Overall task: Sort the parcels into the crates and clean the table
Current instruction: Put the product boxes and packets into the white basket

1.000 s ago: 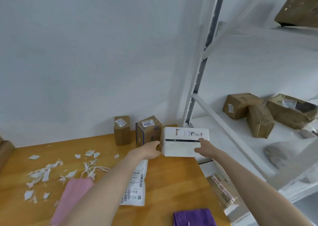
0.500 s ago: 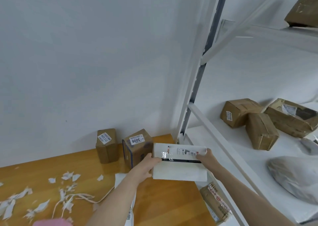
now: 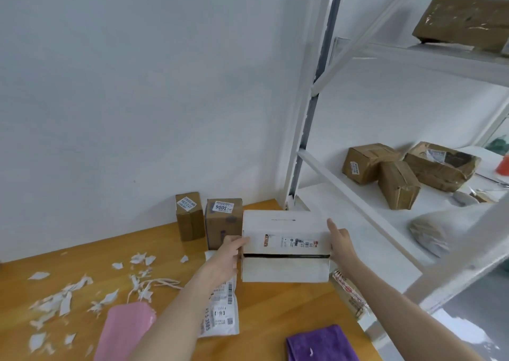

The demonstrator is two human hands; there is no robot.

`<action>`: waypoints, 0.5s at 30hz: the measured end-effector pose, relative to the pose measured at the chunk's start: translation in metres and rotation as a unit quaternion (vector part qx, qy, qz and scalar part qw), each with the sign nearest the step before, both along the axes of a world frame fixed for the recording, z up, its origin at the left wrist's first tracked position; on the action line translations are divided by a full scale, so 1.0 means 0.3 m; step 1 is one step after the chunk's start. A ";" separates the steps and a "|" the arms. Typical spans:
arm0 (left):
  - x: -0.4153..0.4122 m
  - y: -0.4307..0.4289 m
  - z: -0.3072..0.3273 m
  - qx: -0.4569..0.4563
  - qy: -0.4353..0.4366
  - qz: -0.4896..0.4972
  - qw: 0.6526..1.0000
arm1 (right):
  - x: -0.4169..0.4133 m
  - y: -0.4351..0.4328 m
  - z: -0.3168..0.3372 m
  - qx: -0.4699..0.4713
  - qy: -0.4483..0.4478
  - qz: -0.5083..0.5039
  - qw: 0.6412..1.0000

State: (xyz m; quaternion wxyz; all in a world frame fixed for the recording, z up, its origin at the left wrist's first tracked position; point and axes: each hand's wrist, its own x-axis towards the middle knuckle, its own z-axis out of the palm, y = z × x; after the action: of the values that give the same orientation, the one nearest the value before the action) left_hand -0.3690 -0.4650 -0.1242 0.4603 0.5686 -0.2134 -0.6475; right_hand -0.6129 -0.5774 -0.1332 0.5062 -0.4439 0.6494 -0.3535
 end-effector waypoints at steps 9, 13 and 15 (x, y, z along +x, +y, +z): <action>0.031 0.361 0.033 -0.079 -0.055 -0.044 0.994 | -0.020 0.465 0.065 -0.096 -0.069 0.021 0.993; 0.032 0.534 -0.023 -0.100 -0.082 -0.016 0.991 | -0.045 0.700 0.025 -0.090 -0.075 -0.006 0.993; 0.013 0.621 -0.025 -0.114 -0.094 -0.019 0.989 | -0.064 0.826 0.009 -0.076 -0.070 -0.020 0.994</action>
State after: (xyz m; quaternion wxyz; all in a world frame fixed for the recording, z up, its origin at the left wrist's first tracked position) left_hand -0.3652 -0.2789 -0.1316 0.4874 0.5670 -0.3389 -0.5710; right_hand -0.6323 -0.3296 -0.1306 0.5082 -0.4416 0.5925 -0.4424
